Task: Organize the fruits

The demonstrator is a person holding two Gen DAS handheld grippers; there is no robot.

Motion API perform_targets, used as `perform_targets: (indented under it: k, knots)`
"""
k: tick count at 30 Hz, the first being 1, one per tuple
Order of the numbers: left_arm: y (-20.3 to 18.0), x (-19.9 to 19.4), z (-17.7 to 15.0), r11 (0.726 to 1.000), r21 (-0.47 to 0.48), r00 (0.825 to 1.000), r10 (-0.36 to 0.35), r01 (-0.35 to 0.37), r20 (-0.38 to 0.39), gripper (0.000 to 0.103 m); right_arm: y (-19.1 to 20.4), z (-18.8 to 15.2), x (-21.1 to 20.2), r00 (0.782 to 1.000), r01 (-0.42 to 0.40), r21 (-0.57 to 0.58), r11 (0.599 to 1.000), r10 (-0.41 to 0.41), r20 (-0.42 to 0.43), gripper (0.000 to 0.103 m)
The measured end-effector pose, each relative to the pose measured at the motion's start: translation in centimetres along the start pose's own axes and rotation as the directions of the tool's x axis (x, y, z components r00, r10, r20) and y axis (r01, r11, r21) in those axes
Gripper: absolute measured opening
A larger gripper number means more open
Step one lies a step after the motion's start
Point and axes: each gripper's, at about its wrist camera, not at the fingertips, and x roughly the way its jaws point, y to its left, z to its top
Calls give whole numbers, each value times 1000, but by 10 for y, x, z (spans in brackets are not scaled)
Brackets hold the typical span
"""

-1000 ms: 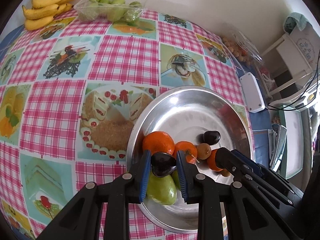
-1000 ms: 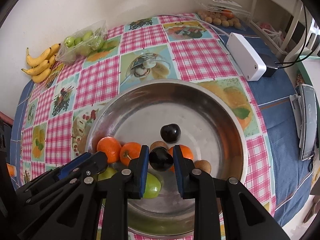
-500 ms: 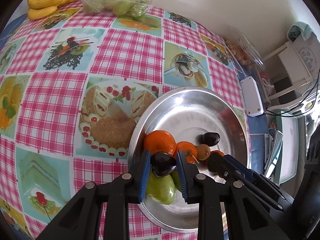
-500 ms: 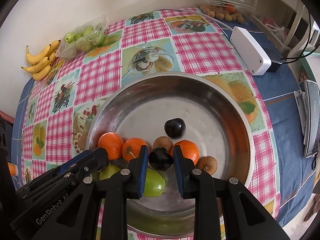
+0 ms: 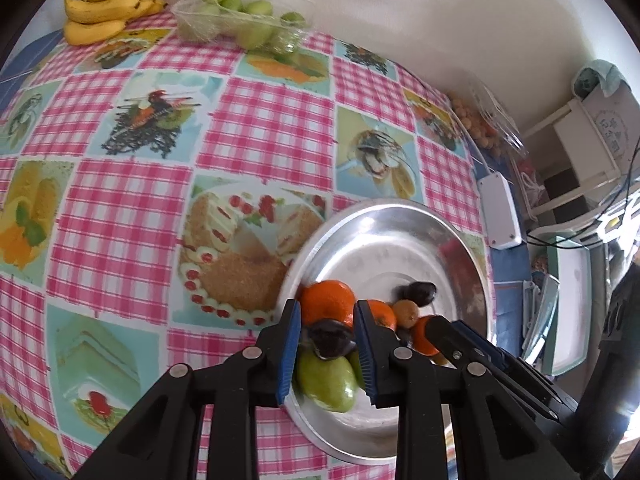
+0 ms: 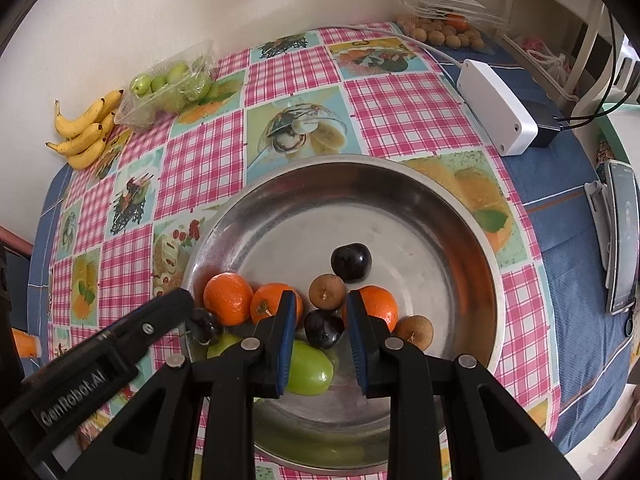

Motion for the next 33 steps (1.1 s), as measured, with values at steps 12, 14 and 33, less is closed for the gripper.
perform_targets:
  k: [12, 14, 33]
  knots:
    - [42, 1, 9, 979, -47, 978, 202, -200, 45, 55, 4, -1, 8, 999, 29, -16, 999, -29, -18, 29]
    - [47, 3, 10, 974, -64, 975, 220, -218, 30, 60, 4, -1, 8, 999, 36, -17, 999, -36, -16, 37]
    - [66, 8, 12, 928, -54, 927, 371, -369, 49, 103, 6, 1, 9, 998, 62, -34, 997, -61, 26, 90]
